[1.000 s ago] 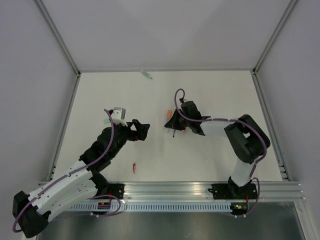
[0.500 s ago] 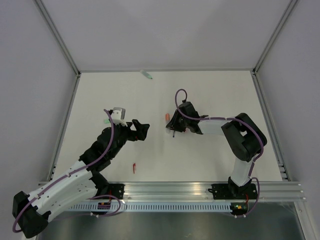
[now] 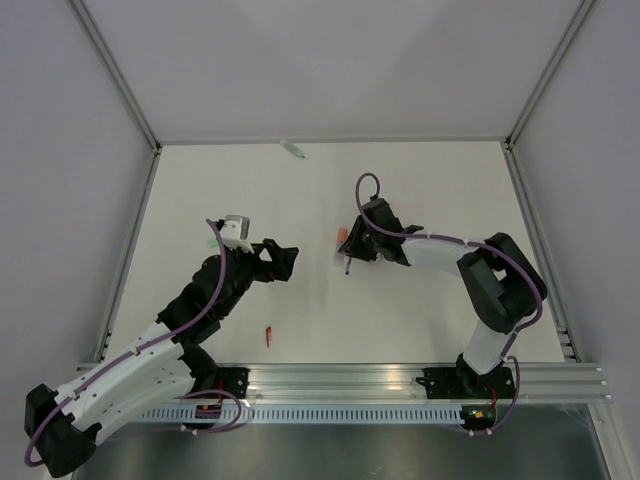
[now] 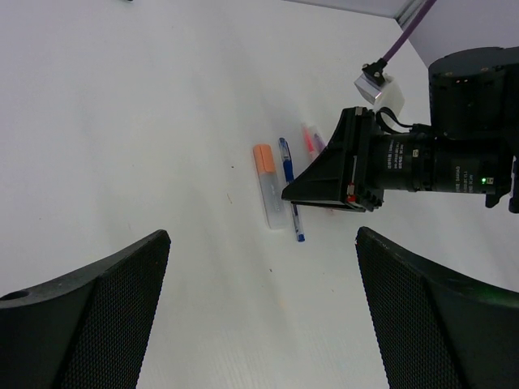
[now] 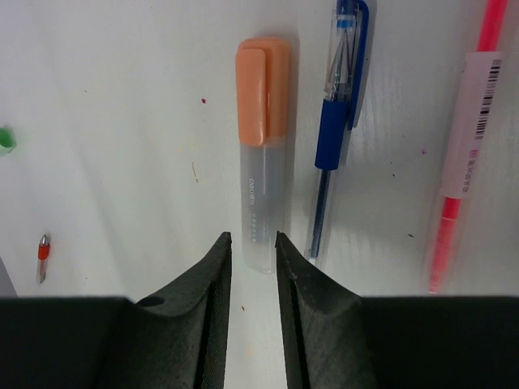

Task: Insert the pens into the pen caps
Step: Place the pen at the center of the board, then pick up the pen from the center of the board.

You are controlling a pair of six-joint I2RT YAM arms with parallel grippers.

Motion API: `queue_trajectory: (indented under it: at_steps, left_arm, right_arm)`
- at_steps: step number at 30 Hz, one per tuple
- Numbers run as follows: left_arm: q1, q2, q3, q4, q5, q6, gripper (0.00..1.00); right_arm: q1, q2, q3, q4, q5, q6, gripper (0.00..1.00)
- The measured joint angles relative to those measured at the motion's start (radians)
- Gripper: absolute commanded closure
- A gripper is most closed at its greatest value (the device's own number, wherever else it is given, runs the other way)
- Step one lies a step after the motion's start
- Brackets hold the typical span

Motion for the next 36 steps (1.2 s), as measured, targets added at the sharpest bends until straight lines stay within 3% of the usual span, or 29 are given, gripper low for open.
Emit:
queue_trajectory:
  at_steps: [9,16,23,30,33,36]
  left_arm:
    - [0.0,0.031,0.0,0.002,0.0,0.026,0.0]
    - [0.042,0.148,0.025,-0.021,-0.01,0.02,0.0]
    - [0.389,0.362,0.185,-0.18,0.015,-0.161,0.0]
    - [0.65,0.51,0.288,-0.294,0.117,-0.234,0.02]
    - [0.757,0.563,0.302,-0.315,0.192,-0.216,0.12]
    - [0.796,0.627,0.332,-0.368,0.273,-0.078,0.2]
  right_arm:
    - [0.0,-0.175,0.024,-0.113,0.019,-0.096,0.65]
    - [0.0,-0.371,-0.089,-0.091,-0.038,-0.251,0.64]
    - [0.0,-0.416,-0.2,-0.001,-0.193,-0.254,0.64]
    - [0.003,-0.489,-0.251,0.061,-0.234,-0.246,0.65]
    - [0.003,-0.497,-0.259,0.072,-0.236,-0.247,0.65]
    - [0.003,-0.497,-0.26,0.071,-0.236,-0.25,0.64]
